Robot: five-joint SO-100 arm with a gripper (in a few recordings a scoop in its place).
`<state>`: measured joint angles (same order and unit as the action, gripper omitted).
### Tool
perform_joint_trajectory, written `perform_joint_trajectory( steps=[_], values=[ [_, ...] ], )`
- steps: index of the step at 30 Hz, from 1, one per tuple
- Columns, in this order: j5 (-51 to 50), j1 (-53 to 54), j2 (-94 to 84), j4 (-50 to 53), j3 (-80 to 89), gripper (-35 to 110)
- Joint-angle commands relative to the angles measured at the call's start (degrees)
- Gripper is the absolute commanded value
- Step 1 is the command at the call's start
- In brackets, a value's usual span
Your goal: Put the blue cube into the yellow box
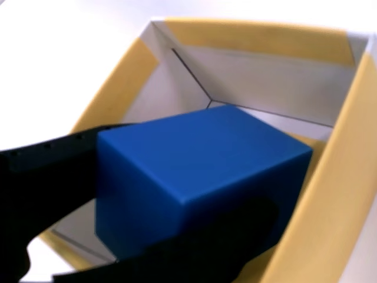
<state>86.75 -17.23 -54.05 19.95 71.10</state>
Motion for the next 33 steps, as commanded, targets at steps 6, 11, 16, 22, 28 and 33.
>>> perform_joint_trajectory(
  steps=[6, 11, 16, 22, 28, 33],
  values=[
    [-4.57, -0.97, -5.1, -5.89, -7.47, 33],
    [-2.11, -0.88, -9.76, -7.82, -5.1, 36],
    [3.43, 0.79, -21.36, -6.24, 0.79, 30],
    [8.17, 6.5, -40.43, -3.08, 11.78, 19],
    [12.66, 12.04, -61.96, -3.87, 38.5, 11],
    [13.62, 15.38, -79.8, 1.05, 58.36, 8]
  ],
)
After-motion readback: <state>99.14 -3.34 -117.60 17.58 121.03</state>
